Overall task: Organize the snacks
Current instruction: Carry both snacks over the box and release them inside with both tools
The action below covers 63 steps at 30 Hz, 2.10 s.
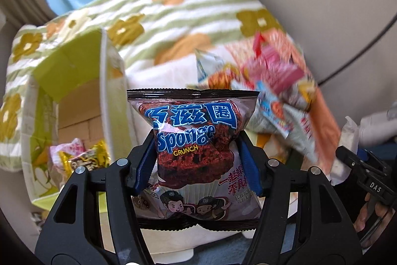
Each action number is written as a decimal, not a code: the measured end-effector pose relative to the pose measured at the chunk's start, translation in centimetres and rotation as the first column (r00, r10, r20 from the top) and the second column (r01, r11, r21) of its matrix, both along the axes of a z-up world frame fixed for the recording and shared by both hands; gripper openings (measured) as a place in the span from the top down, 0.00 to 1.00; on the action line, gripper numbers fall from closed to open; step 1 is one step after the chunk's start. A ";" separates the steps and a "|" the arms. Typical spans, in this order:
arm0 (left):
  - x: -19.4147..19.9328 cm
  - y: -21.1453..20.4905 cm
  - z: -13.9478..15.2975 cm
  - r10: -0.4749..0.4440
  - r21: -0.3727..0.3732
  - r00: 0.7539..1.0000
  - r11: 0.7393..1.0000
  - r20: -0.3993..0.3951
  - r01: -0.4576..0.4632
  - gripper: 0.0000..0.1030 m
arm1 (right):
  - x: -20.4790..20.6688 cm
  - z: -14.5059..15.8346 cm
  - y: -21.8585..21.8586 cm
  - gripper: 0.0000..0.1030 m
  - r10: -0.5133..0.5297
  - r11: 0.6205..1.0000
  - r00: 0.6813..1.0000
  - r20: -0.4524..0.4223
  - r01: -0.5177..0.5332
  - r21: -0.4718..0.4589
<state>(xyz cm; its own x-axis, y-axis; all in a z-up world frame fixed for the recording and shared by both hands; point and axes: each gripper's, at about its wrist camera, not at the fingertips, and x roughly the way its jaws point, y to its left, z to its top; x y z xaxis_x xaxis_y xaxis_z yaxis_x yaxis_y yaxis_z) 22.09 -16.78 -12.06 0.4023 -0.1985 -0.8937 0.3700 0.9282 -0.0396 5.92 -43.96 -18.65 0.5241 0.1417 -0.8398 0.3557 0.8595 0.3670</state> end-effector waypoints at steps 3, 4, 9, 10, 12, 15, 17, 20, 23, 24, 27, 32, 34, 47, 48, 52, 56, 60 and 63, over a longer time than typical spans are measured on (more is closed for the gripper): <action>-0.2 1.8 2.0 0.060 -0.024 0.997 0.998 0.041 -0.059 0.43 | 1.4 1.7 1.0 0.41 0.087 0.996 0.995 0.047 -0.086 -0.023; -0.4 2.4 2.5 0.080 -0.035 0.995 0.996 0.053 -0.078 0.43 | 2.0 2.2 1.5 0.41 0.116 0.993 0.991 0.062 -0.114 -0.027; -0.3 7.1 5.6 0.183 -0.074 0.974 0.982 0.134 -0.175 0.43 | 5.2 4.8 4.9 0.41 0.254 0.967 0.958 0.133 -0.250 -0.045; -0.1 8.2 6.1 0.204 -0.083 0.969 0.978 0.142 -0.193 0.43 | 5.9 5.3 5.8 0.41 0.277 0.961 0.950 0.145 -0.272 -0.058; 0.3 10.4 6.8 0.239 -0.098 0.959 0.969 0.153 -0.225 0.43 | 7.3 6.1 7.9 0.41 0.324 0.946 0.931 0.170 -0.317 -0.069; 1.2 13.7 7.5 0.280 -0.117 0.946 0.958 0.166 -0.263 0.43 | 9.2 7.2 11.1 0.41 0.382 0.924 0.901 0.204 -0.376 -0.068; 1.9 15.7 7.5 0.299 -0.125 0.940 0.952 0.166 -0.281 0.43 | 10.6 7.9 13.5 0.41 0.416 0.909 0.881 0.224 -0.411 -0.072; 3.3 19.6 7.4 0.334 -0.140 0.930 0.939 0.155 -0.314 0.43 | 12.7 8.9 17.4 0.41 0.463 0.885 0.851 0.248 -0.461 -0.071; 4.8 23.2 6.5 0.353 -0.156 0.926 0.930 0.132 -0.333 0.43 | 14.8 9.6 21.4 0.41 0.500 0.863 0.826 0.258 -0.501 -0.069; 5.4 24.3 6.2 0.357 -0.162 0.926 0.928 0.122 -0.336 0.43 | 15.6 9.6 22.9 0.41 0.512 0.855 0.819 0.259 -0.514 -0.066; 7.3 27.2 4.7 0.358 -0.179 0.930 0.923 0.081 -0.340 0.43 | 17.4 9.2 26.9 0.41 0.538 0.839 0.805 0.251 -0.540 -0.065; 11.0 29.8 1.5 0.313 -0.223 0.950 0.927 0.019 -0.301 0.43 | 19.2 7.6 31.7 0.41 0.554 0.829 0.807 0.205 -0.557 -0.048; 12.5 29.6 0.2 0.275 -0.223 0.961 0.937 -0.001 -0.268 0.41 | 19.9 6.7 33.4 0.41 0.553 0.831 0.813 0.181 -0.554 -0.050; 11.8 30.3 -3.4 0.266 -0.181 0.963 0.946 -0.034 -0.267 0.03 | 21.4 2.7 36.0 0.41 0.551 0.829 0.834 0.023 -0.544 -0.126; 11.5 30.5 -3.4 0.271 -0.173 0.962 0.947 -0.031 -0.272 0.03 | 21.5 2.6 36.3 0.41 0.564 0.819 0.826 0.016 -0.556 -0.142; 10.0 31.5 -2.7 0.297 -0.157 0.955 0.942 -0.019 -0.296 0.03 | 21.9 1.9 37.4 0.41 0.621 0.766 0.784 -0.008 -0.609 -0.204; 8.7 32.9 -1.7 0.341 -0.193 0.940 0.921 -0.015 -0.337 0.03 | 22.5 1.0 37.7 0.41 0.642 0.749 0.766 -0.022 -0.634 -0.194; 7.9 33.5 -1.5 0.365 -0.195 0.931 0.912 -0.023 -0.362 0.03 | 22.6 0.4 37.8 0.35 0.642 0.745 0.766 -0.031 -0.633 -0.211; 6.7 34.0 -1.9 0.375 -0.211 0.926 0.903 -0.045 -0.376 0.03 | 21.8 1.2 37.1 0.04 0.647 0.756 0.761 0.049 -0.633 -0.168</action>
